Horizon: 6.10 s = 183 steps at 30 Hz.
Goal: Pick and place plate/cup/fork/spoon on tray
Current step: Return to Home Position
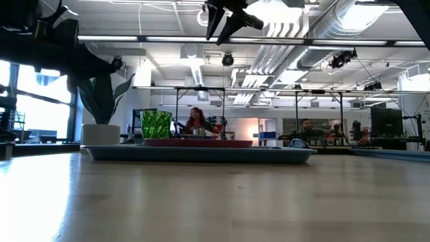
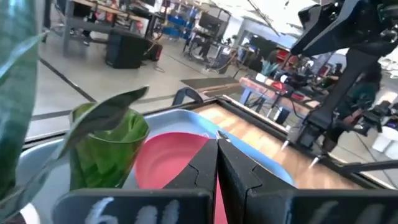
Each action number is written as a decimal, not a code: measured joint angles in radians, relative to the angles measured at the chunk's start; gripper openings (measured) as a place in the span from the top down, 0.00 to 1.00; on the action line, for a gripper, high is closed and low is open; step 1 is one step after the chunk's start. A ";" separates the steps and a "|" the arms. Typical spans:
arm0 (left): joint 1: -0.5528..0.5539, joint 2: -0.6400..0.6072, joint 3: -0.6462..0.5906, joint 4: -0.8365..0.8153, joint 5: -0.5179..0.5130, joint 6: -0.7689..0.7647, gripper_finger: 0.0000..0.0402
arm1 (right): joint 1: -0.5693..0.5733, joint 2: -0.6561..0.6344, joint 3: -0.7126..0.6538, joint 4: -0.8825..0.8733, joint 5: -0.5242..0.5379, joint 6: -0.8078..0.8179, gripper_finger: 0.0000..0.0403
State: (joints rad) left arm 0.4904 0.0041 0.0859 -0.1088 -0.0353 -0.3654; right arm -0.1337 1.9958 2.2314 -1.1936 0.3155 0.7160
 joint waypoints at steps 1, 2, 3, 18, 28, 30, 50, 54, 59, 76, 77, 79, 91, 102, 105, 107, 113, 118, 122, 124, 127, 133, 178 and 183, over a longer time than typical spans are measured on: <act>0.000 -0.001 -0.006 0.004 -0.006 0.000 0.99 | -0.004 -0.004 0.000 0.000 0.001 -0.015 0.69; 0.000 0.000 -0.012 0.002 -0.013 -0.001 0.99 | -0.004 -0.009 0.000 0.004 0.009 -0.025 0.69; 0.000 0.000 -0.017 -0.003 -0.014 -0.002 0.99 | -0.006 -0.019 0.000 0.007 0.019 -0.040 0.69; 0.000 0.001 -0.041 0.040 -0.019 -0.054 0.99 | -0.024 -0.372 -0.001 0.007 0.144 -0.355 0.69; 0.000 0.005 -0.041 0.034 0.005 0.090 0.99 | 0.081 -0.651 -0.171 -0.096 0.268 -0.435 0.69; 0.000 0.005 -0.041 0.034 0.005 0.089 0.99 | 0.095 -0.733 -0.298 -0.046 0.271 -0.429 0.69; 0.000 0.005 -0.041 0.034 0.005 0.089 0.99 | 0.102 -1.389 -1.388 0.760 -0.194 -0.418 0.69; 0.000 0.005 -0.041 0.034 0.005 0.089 0.99 | 0.102 -1.474 -1.556 0.917 -0.263 -0.407 0.69; 0.000 0.005 -0.041 0.035 0.005 0.089 0.99 | 0.102 -1.565 -1.733 1.051 -0.303 -0.409 0.69; 0.000 0.005 -0.041 0.035 0.005 0.089 0.99 | 0.102 -1.750 -2.162 1.442 -0.389 -0.295 0.69; 0.000 0.005 -0.041 0.035 0.005 0.089 0.99 | 0.102 -1.758 -2.178 1.460 -0.395 -0.288 0.69; 0.000 0.005 -0.041 0.035 0.005 0.089 0.99 | 0.102 -1.768 -2.206 1.489 -0.399 -0.277 0.69; 0.000 0.005 -0.041 0.035 0.005 0.089 0.99 | 0.102 -1.782 -2.221 1.465 -0.397 -0.311 0.69; 0.000 0.005 -0.041 0.035 0.005 0.089 0.99 | 0.076 -1.810 -2.221 1.468 -0.395 -0.368 0.69; 0.000 0.005 -0.041 0.035 0.005 0.089 0.99 | 0.066 -1.831 -2.221 1.468 -0.395 -0.365 0.69; 0.000 0.005 -0.041 0.035 0.005 0.089 0.99 | 0.061 -1.849 -2.221 1.468 -0.395 -0.366 0.69; 0.000 0.005 -0.041 0.035 0.005 0.089 0.99 | 0.060 -1.897 -2.221 1.468 -0.394 -0.362 0.69; 0.000 0.005 -0.041 0.035 0.005 0.089 0.99 | 0.060 -1.906 -2.221 1.468 -0.394 -0.357 0.69; 0.000 0.005 -0.041 0.035 0.005 0.089 0.99 | 0.060 -1.906 -2.221 1.468 -0.390 -0.350 0.69; 0.000 0.005 -0.041 0.035 0.005 0.089 0.99 | 0.060 -1.906 -2.221 1.468 -0.389 -0.355 0.69; 0.000 0.005 -0.041 0.035 0.005 0.089 0.99 | 0.060 -1.906 -2.221 1.468 -0.356 -0.358 0.69; 0.000 0.005 -0.041 0.035 0.005 0.089 0.99 | 0.060 -1.906 -2.221 1.433 -0.305 -0.405 0.69; 0.000 0.002 -0.038 0.407 0.031 -0.407 0.99 | 0.060 -1.905 -2.221 1.396 -0.305 -0.403 0.69; 0.000 0.002 -0.038 0.283 0.031 -0.388 0.99 | 0.060 -1.905 -2.221 1.396 -0.305 -0.403 0.69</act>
State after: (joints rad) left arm 0.4904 0.0063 0.0475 0.1739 -0.0044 -0.7530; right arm -0.0734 0.0910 0.0101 0.2024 0.0104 0.3126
